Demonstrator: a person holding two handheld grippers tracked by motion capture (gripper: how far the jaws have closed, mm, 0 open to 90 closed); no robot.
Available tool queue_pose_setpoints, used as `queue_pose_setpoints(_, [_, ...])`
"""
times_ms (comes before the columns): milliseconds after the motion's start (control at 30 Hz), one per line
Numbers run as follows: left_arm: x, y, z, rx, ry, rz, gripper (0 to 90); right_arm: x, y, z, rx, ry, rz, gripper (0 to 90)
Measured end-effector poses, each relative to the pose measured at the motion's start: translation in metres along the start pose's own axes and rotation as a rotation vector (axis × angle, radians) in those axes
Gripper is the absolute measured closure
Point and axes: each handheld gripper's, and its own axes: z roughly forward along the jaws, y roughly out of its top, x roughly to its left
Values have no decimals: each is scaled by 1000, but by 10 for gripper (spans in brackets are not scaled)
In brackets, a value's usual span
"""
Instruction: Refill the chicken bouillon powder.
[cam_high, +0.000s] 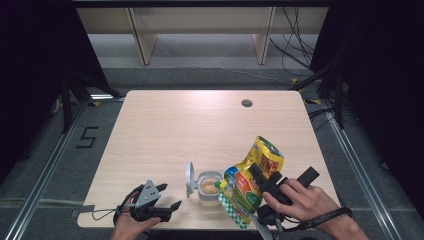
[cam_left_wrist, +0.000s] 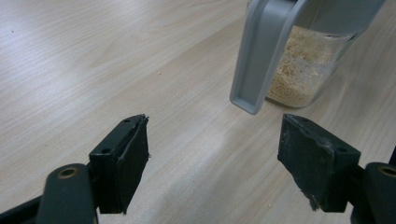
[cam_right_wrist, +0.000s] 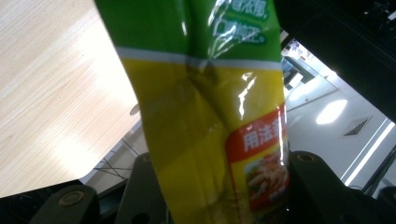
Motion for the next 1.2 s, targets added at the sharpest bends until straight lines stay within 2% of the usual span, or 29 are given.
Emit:
queue_pose_setpoints(200, [0, 0, 0, -8, -2, -4, 241, 1, -2, -1, 6, -2, 7, 649])
queue_pose_setpoints(267, [0, 0, 0, -4, -1, 0, 241, 2, -2, -1, 2, 5, 24, 649])
queue_pose_setpoints(400, [0, 0, 0, -5, -1, -1, 241, 3, -1, -1, -3, -4, 13, 649])
queue_pose_setpoints(433, [0, 0, 0, -4, 0, -1, 241, 5, -1, -2, 6, 4, 44, 650])
queue_pose_setpoints(467, [0, 0, 0, -4, 0, -1, 241, 4, -1, -1, 3, -4, 23, 650])
queue_pose_setpoints(667, [-1, 0, 0, -7, -3, -4, 241, 9, -1, -1, -1, -9, 46, 651])
queue_pose_setpoints(700, [-1, 0, 0, -7, -3, -3, 241, 13, 0, -1, 4, -3, 99, 652])
queue_pose_setpoints(733, [-1, 0, 0, -7, -3, -3, 241, 13, 0, -1, 4, -3, 99, 652])
queue_pose_setpoints(767, [-1, 0, 0, -8, -2, -4, 241, 18, 3, -1, 10, -9, 167, 652])
queue_pose_setpoints(800, [-1, 0, 0, -8, -2, -4, 241, 18, 3, -1, 10, -9, 167, 652])
queue_pose_setpoints(833, [0, 0, -1, -8, -2, -4, 241, 21, 4, 0, 6, -21, 194, 653])
queue_pose_setpoints(867, [-1, 0, -1, -9, 0, -28, 241, 23, 5, 1, 2, -25, 208, 653])
queue_pose_setpoints(1000, [-1, 0, -1, -6, -2, -30, 241, 27, 7, 0, 0, -27, 229, 654])
queue_pose_setpoints(1033, [0, 0, -1, -8, -3, -4, 241, 32, 8, 0, -2, -28, 271, 654])
queue_pose_setpoints(1133, [0, 0, 0, -4, 1, 2, 241, 36, 9, 2, -12, -45, 300, 655])
queue_pose_setpoints(1200, [0, 0, 0, -7, 1, 1, 241, 42, 11, 4, -23, -55, 358, 656])
